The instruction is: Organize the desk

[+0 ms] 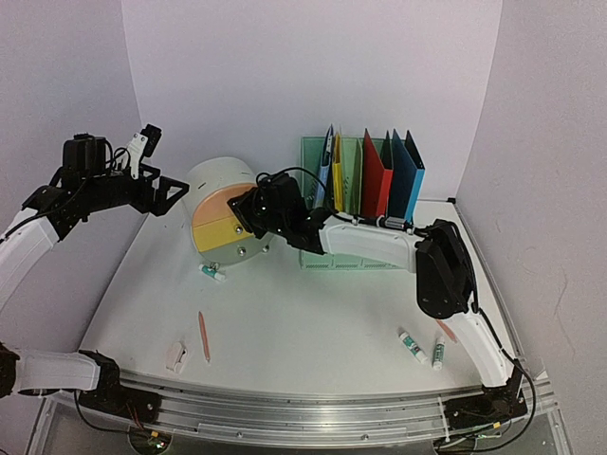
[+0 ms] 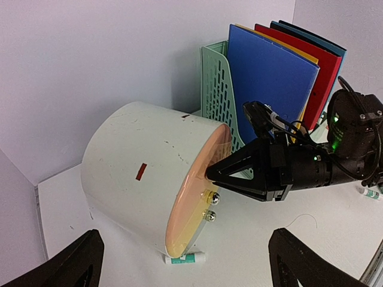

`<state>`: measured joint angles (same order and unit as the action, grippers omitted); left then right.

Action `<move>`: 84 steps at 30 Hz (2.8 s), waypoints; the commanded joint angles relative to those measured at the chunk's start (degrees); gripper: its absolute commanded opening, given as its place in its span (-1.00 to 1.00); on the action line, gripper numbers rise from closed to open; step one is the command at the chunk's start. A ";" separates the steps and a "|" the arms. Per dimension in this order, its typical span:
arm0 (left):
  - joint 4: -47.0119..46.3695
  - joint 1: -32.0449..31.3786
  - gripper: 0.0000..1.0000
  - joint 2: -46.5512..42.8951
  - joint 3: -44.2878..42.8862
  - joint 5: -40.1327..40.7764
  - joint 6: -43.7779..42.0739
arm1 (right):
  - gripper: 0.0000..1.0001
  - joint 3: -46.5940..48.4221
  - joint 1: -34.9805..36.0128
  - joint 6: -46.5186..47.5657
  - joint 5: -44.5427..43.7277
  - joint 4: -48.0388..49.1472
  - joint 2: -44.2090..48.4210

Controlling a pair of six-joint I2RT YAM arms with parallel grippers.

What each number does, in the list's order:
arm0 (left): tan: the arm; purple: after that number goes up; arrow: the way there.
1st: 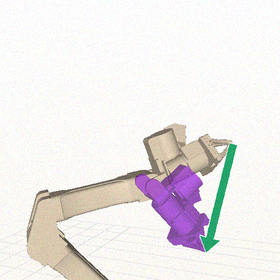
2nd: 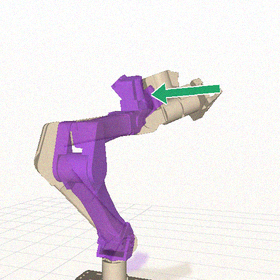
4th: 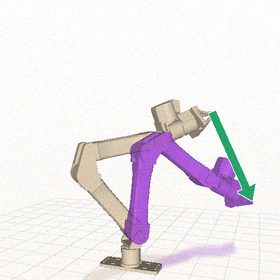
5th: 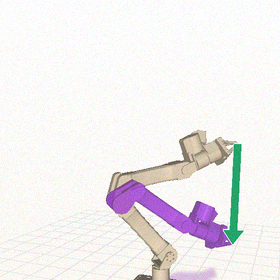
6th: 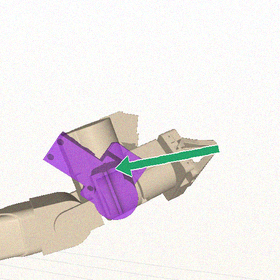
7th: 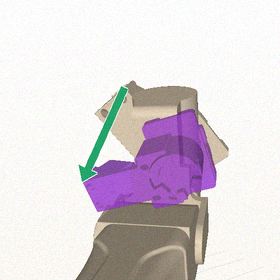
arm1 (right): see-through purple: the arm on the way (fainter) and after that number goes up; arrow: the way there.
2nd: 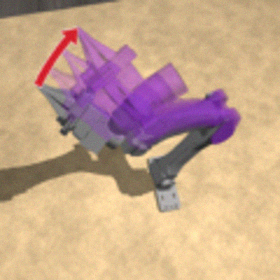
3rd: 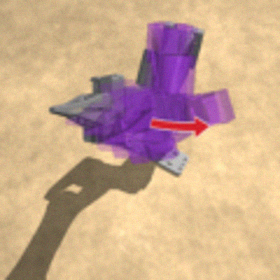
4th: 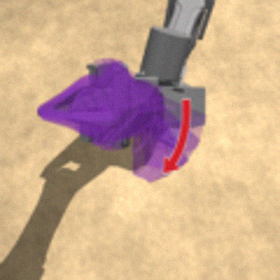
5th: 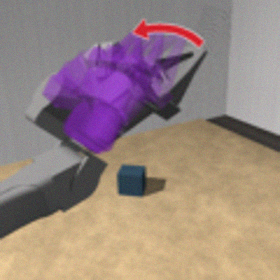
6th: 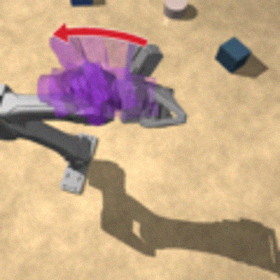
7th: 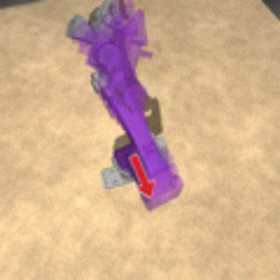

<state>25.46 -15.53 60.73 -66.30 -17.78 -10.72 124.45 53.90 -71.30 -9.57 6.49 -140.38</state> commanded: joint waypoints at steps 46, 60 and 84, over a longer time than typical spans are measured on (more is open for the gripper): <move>-1.77 0.22 0.93 -0.54 -2.07 -0.67 -2.20 | -0.18 -28.06 3.60 -0.54 -0.28 5.44 20.49; 22.79 0.00 0.72 -4.46 -1.48 -13.54 -20.79 | 0.20 -31.97 4.59 8.05 -0.97 -0.81 28.20; 45.12 -19.81 0.81 -2.71 22.54 -4.51 -110.03 | 0.30 -38.23 4.67 15.23 -7.39 -6.49 34.85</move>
<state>68.83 -35.20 55.45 -45.08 -22.04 -90.36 87.34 58.33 -57.56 -15.42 -0.16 -108.90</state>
